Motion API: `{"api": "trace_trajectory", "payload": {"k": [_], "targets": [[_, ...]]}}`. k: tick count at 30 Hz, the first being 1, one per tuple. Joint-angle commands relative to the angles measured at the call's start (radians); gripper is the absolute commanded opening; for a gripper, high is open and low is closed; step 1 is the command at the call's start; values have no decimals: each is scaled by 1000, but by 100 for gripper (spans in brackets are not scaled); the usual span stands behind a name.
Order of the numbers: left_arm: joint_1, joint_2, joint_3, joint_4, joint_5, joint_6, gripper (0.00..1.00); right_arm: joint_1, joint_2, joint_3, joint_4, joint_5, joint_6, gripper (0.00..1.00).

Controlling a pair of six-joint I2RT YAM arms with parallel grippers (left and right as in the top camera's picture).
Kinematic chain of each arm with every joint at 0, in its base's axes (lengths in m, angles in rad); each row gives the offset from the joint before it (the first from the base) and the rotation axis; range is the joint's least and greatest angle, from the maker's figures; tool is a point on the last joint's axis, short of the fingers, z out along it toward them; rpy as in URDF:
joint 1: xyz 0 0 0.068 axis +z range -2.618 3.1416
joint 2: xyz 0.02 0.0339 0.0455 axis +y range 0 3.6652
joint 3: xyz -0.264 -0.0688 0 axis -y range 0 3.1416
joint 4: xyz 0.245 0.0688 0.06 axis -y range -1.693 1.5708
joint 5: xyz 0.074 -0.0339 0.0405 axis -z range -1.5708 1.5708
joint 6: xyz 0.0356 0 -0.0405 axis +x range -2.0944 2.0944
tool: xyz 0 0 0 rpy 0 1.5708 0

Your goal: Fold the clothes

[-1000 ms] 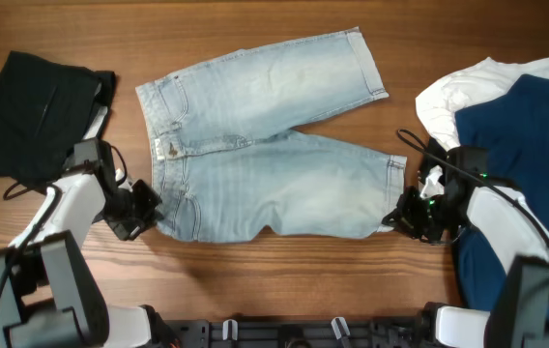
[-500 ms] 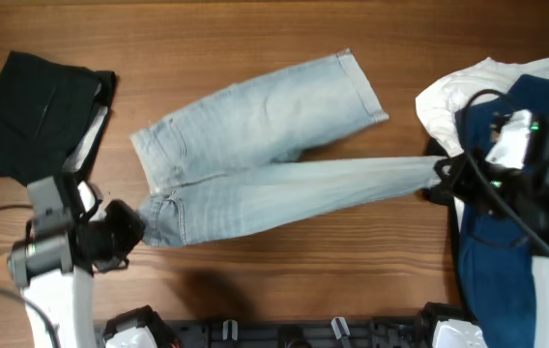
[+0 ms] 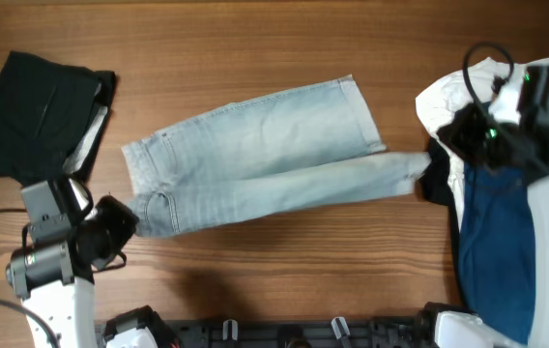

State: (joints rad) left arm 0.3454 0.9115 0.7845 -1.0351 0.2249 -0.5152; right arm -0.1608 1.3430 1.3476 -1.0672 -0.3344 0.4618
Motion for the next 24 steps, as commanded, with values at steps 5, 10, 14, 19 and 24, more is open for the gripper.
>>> {"api": "trace_trajectory", "payload": {"k": [5, 10, 14, 19, 24], "targets": [[10, 181, 22, 213, -29, -17, 4, 8, 256, 20, 250, -159, -2, 4], [-24, 264, 22, 287, 38, -17, 4, 41, 317, 20, 183, -163, -79, 4], [-62, 271, 22, 275, 29, -13, 4, 81, 320, -24, 0, -81, -168, 31], [-75, 268, 22, 275, 11, -13, 4, 144, 320, -230, -1, -12, -196, 48], [-75, 268, 22, 270, 10, -9, 4, 141, 320, -397, 164, -82, -192, 43]]}}
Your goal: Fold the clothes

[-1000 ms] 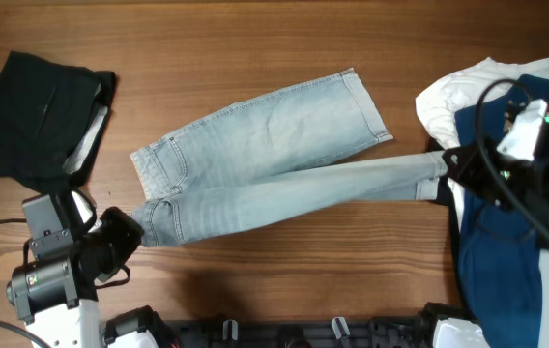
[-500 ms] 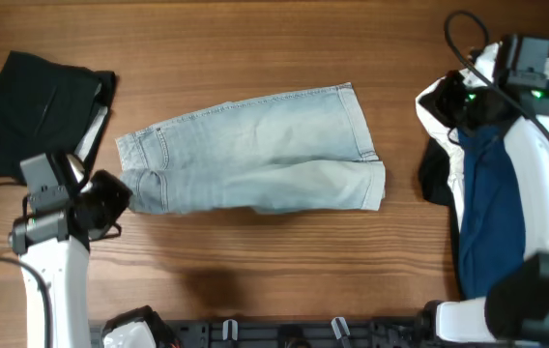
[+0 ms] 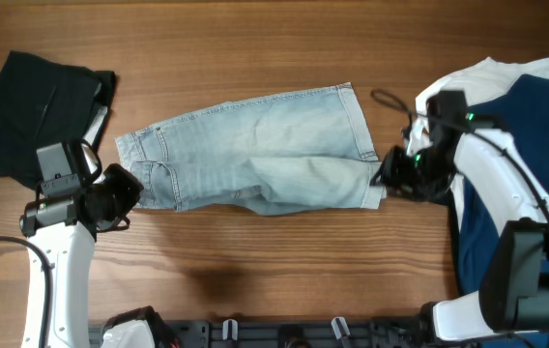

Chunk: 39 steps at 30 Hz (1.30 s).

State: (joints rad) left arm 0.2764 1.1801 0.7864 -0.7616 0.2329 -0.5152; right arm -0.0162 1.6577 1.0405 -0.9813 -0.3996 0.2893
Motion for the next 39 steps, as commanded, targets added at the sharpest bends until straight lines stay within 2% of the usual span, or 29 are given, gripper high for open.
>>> {"api": "trace_trajectory", "payload": {"k": [1, 7, 14, 15, 17, 19, 25, 29, 32, 35, 39], "targets": [[-6, 0, 20, -4, 2, -9, 4, -4, 5, -109, 103, -16, -19, 43], [-6, 0, 20, -5, 2, -9, 4, -3, 5, -204, 271, -32, 2, 43], [-6, 0, 20, -5, 2, -9, 4, -3, 5, -292, 388, -192, -21, 41], [-6, 0, 20, -5, 2, -9, 4, -3, 5, -295, 399, -225, -39, 38], [-6, 0, 20, -5, 2, -5, 4, -4, 4, -293, 413, -282, -66, 24], [-6, 0, 20, -5, 2, 9, 4, -5, -6, -285, 403, -286, -69, 4], [-6, 0, 20, -8, 2, 14, 4, -11, -108, -221, 307, -267, -60, 4], [-5, -2, 20, -8, -1, 40, 4, -27, -235, -97, 188, -244, -41, 4], [-5, -3, 20, -13, -27, 40, 4, -40, -304, -9, 134, -198, 55, 4], [-5, -3, 20, -12, -52, 39, 4, -49, -344, 35, 161, -203, 188, 4], [-5, -3, 20, 10, -70, 39, 4, -49, -358, 47, 293, -214, 310, 4]]}}
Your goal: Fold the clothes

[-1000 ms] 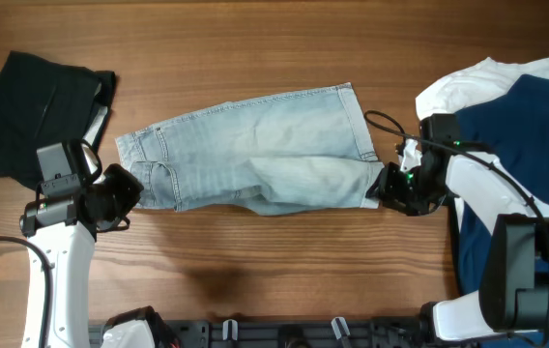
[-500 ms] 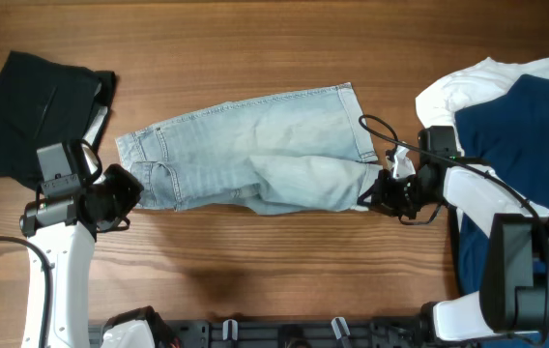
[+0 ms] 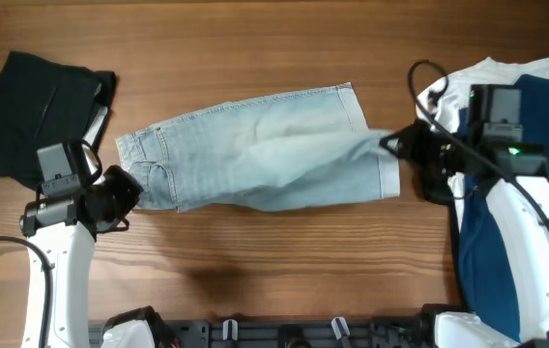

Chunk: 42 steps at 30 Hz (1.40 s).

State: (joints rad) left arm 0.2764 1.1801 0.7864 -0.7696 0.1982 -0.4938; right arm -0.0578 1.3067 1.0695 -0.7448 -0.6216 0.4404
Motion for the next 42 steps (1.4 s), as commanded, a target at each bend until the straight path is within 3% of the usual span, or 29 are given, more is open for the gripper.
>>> {"api": "trace_trajectory", "payload": {"k": [1, 12, 22, 35, 36, 38, 39, 40, 42], "targets": [[-5, -3, 20, 33, -35, 18, 4, -7, -1, 18, 85, 8, 175, 4], [-6, -3, 20, 203, -34, 18, 4, -7, 134, 18, 256, 7, 270, 4], [-6, 38, 20, 317, -35, 18, 4, -7, 276, 18, 309, 7, 268, 4], [-6, 116, 20, 379, -32, 18, 6, 61, 468, 18, 539, -35, 206, 5], [-6, 116, 20, 382, -32, 18, 6, 68, 476, 18, 570, -34, 202, 18], [-6, 116, 20, 390, -35, 18, 11, 75, 499, 18, 660, -33, 111, 79], [-6, 116, 20, 395, -37, 18, 22, 74, 503, 18, 678, -30, 98, 87], [-6, 116, 20, 399, -36, 18, 34, 69, 503, 18, 682, -21, 91, 87], [-6, 116, 20, 404, -36, 18, 44, 55, 501, 18, 676, -16, 78, 87]]}}
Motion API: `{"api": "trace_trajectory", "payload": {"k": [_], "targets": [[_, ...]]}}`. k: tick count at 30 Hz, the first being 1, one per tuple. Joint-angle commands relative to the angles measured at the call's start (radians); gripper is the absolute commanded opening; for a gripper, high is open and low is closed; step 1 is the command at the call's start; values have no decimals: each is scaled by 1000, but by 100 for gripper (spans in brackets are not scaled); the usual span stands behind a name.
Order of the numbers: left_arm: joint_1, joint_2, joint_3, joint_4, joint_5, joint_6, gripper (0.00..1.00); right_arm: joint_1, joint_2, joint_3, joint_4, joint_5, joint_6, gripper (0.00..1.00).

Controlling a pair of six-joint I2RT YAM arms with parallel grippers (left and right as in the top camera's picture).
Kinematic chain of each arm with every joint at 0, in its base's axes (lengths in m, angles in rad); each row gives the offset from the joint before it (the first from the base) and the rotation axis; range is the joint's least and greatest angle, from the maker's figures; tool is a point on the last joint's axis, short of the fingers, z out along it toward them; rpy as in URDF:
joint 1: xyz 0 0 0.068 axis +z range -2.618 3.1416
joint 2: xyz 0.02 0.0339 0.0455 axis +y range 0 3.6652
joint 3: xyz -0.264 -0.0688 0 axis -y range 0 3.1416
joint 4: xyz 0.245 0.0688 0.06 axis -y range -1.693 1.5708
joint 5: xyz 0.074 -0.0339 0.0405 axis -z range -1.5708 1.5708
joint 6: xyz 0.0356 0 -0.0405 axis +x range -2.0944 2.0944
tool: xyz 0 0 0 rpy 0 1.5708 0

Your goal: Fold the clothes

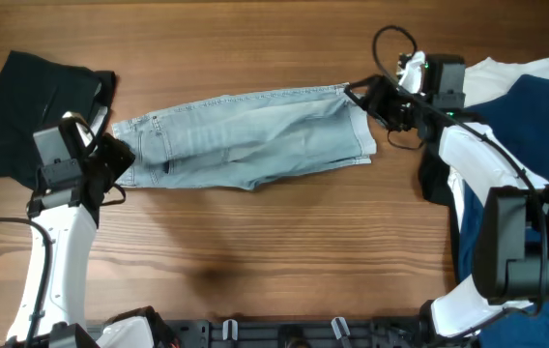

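Light blue denim shorts (pixel 245 140) lie across the middle of the table, doubled lengthwise into one narrow band with the waist on the left and the hems on the right. My left gripper (pixel 112 158) sits at the waist end, its fingers closed on the waistband edge. My right gripper (pixel 356 96) is at the far right hem corner, pinching the fabric there. Both arms reach in from the sides.
A folded black garment (pixel 33 111) lies at the far left, just behind my left arm. A heap of white (pixel 492 77) and dark blue clothes (pixel 521 184) fills the right edge, with a dark piece (pixel 434 184) beside it. Bare wood lies in front.
Both grippers have moved toward the far side of the table with the shorts' near edge. The near leg now lies over the far leg, and the shorts form a narrower band.
At first the shorts lay spread, the near leg stretched right with my right gripper at its hem and my left at the near waist corner. Then the near leg lay beside the far one. Later its hem was raised, and now the shorts are doubled lengthwise.
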State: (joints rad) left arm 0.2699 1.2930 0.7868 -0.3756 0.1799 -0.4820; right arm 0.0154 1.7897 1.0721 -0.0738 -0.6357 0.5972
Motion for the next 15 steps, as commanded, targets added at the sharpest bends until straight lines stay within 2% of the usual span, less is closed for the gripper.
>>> {"api": "trace_trajectory", "payload": {"k": [1, 5, 8, 11, 14, 15], "targets": [[0, 3, 19, 9, -18, 7, 49, -24, 18, 15, -6, -2, -81, 87], [0, 3, 19, -22, -17, 34, 55, -59, 18, 15, -147, 7, -134, 81], [0, 3, 19, -64, -17, 88, 55, -72, 18, 15, -309, 100, -213, 76], [0, 3, 19, -101, -17, 98, 49, -71, 19, 15, -406, 186, -275, 72], [0, 11, 14, -142, -22, 138, 46, -71, 20, -3, -436, 220, -309, 73], [0, 17, 12, -154, -37, 138, 47, -71, 20, -13, -435, 222, -310, 76]]}}
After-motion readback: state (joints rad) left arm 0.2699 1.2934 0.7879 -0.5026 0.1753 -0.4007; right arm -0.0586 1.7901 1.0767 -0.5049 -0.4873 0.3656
